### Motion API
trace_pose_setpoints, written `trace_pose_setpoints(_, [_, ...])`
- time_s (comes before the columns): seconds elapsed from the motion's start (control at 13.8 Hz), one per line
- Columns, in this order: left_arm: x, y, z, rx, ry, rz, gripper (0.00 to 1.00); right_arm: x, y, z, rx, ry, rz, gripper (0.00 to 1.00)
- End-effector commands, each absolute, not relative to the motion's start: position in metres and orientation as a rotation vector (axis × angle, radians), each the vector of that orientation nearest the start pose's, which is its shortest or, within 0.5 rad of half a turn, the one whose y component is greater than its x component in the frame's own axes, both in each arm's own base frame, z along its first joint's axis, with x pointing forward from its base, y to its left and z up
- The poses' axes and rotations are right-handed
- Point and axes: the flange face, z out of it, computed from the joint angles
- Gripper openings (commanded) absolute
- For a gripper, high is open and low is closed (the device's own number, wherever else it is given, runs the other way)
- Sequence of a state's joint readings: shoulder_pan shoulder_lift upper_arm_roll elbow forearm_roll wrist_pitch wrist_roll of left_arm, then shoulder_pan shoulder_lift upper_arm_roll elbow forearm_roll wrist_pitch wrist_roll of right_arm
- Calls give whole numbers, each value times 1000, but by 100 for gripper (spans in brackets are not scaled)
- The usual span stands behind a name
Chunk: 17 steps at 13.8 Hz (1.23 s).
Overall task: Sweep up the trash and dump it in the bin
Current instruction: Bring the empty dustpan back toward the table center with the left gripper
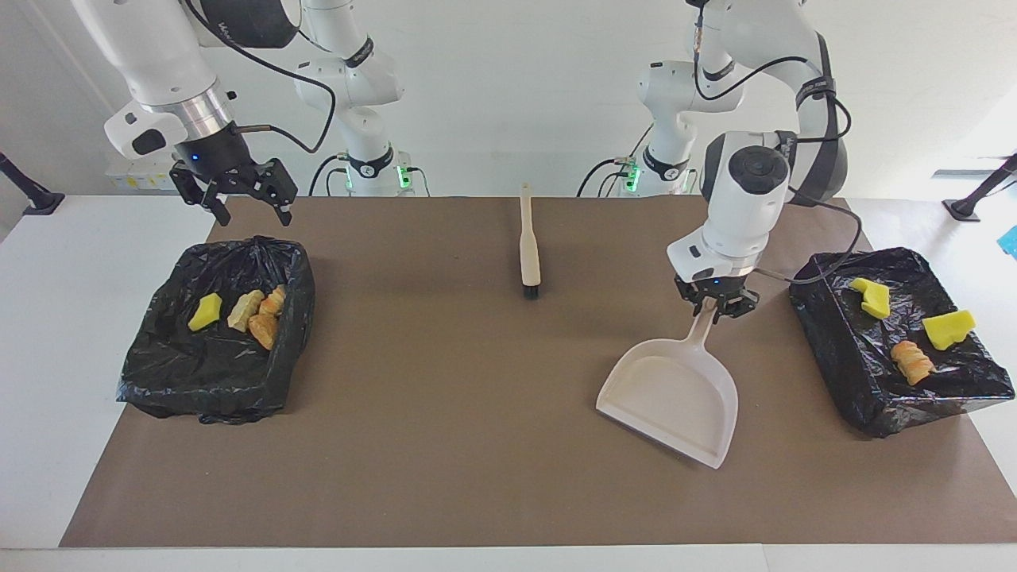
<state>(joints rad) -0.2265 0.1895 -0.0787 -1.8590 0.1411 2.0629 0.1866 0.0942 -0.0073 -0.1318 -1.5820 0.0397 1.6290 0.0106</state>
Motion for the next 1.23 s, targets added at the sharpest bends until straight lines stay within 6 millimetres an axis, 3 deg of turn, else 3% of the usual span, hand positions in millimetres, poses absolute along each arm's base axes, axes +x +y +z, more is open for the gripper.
trace_pose_setpoints(0.0, [588,-207,416,-3023,644,-168,0,555,-18,631,-3083,61,-70,100])
trace_pose_setpoints(0.29, [602,-289,417,-3165,407,-266,0,555,-17,631,-3081,61,-73,100])
trace_pose_setpoints(0.44, [590,-328,417,-3196,317,-270,0,555,-18,631,-3083,63,-71,100])
trace_pose_setpoints(0.73, [564,-410,356,-3169,277,-185,0,555,-18,631,-3083,61,-73,100])
trace_pose_setpoints(0.87, [564,-414,359,-3153,268,-230,0,555,-18,631,-3081,63,-71,100])
trace_pose_setpoints(0.94, [572,-403,367,-3156,248,-252,41,555,-18,631,-3083,63,-71,100])
trace_pose_setpoints(1.02, [572,-398,378,-3162,222,-251,91,555,-18,631,-3081,63,-71,100])
trace_pose_setpoints(1.09, [569,-396,388,-3165,206,-255,100,555,-18,631,-3083,61,-70,100])
trace_pose_setpoints(1.16, [569,-388,401,-3163,180,-248,100,555,-17,631,-3082,61,-68,100])
